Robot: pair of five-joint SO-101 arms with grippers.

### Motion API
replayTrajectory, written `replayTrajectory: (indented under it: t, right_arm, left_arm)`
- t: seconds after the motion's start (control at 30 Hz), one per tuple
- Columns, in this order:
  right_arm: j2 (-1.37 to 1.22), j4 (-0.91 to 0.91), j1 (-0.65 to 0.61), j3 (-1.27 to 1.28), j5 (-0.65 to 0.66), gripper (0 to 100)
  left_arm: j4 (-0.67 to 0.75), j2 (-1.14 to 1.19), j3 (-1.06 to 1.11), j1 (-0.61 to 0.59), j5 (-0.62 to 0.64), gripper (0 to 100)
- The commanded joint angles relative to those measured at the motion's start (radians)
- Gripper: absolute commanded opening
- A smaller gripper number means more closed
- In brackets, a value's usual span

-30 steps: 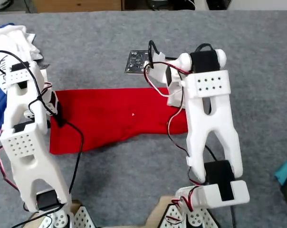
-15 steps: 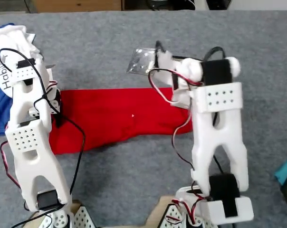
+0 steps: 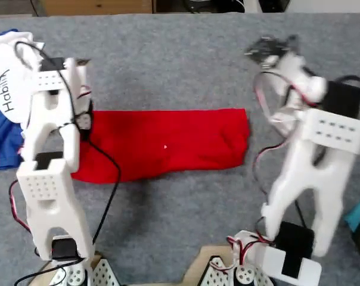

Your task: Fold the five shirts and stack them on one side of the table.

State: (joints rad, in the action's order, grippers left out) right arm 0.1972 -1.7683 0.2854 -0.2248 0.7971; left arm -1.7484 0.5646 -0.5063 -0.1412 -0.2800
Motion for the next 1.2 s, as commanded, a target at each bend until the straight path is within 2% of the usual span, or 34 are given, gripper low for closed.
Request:
replayTrajectory:
  t: [0.0,0.2,0.27,0.4,0.53,0.87,1.17]
  right_arm:
    - [0.059,-0.014,0.197,0.021,0.006,0.5]
    - [0.059,-0.011,0.481,0.130,0.175,0.5]
    - [0.059,0.017,0.562,0.151,0.213,0.5]
    - [0.059,0.081,0.674,0.177,0.256,0.5]
    - [0.059,0.120,0.710,0.208,0.295,0.5]
    - [0.050,0.166,0.707,0.248,0.302,0.5]
    - [0.050,0.166,0.708,0.248,0.298,0.5]
  left_arm:
    - [-0.012,-0.130,-0.003,0.115,0.006,2]
    - [-0.011,-0.168,-0.051,0.322,0.011,2]
    - [-0.009,-0.165,-0.106,0.374,0.052,2]
    - [-0.009,-0.163,-0.239,0.483,0.109,2]
    - [-0.009,-0.119,-0.364,0.582,0.164,2]
    - [0.018,0.163,-0.692,0.707,0.344,2]
    - [0.055,0.217,-0.822,0.812,0.388,2]
